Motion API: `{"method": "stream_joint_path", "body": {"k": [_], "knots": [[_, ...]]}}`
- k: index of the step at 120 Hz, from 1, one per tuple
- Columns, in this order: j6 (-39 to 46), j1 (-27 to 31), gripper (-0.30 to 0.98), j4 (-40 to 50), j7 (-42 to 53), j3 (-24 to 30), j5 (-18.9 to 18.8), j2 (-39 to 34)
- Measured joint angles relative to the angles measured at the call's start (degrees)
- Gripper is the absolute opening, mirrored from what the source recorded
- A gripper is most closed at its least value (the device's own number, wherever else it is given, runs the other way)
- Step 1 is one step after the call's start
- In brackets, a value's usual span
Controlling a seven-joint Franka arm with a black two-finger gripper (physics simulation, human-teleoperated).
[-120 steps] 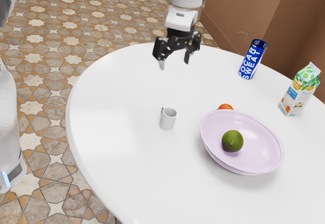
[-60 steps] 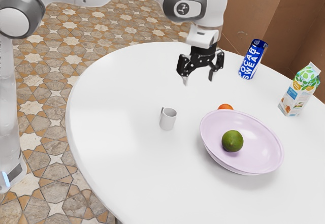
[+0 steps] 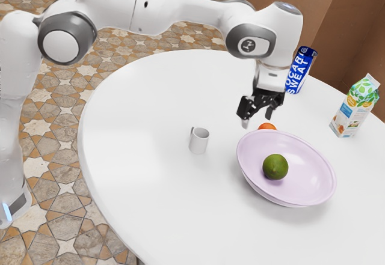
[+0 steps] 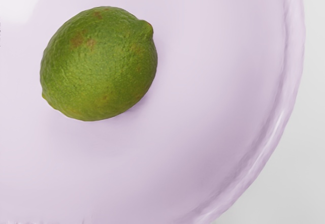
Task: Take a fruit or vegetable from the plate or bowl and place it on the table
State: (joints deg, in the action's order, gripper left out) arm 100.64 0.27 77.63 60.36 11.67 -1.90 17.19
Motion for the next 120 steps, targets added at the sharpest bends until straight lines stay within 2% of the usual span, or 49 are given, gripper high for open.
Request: {"method": "stream_joint_path", "body": {"k": [45, 87, 120], "knots": [[0.8, -1.96, 0.68, -5.07, -12.3, 0.06, -0.59, 5.52], [2.49, -4.61, 0.68, -5.89, -18.42, 0.04, 4.62, 6.73], [5.2, -4.72, 0.69, -6.57, -21.12, -0.3, 1.57, 9.41]]}}
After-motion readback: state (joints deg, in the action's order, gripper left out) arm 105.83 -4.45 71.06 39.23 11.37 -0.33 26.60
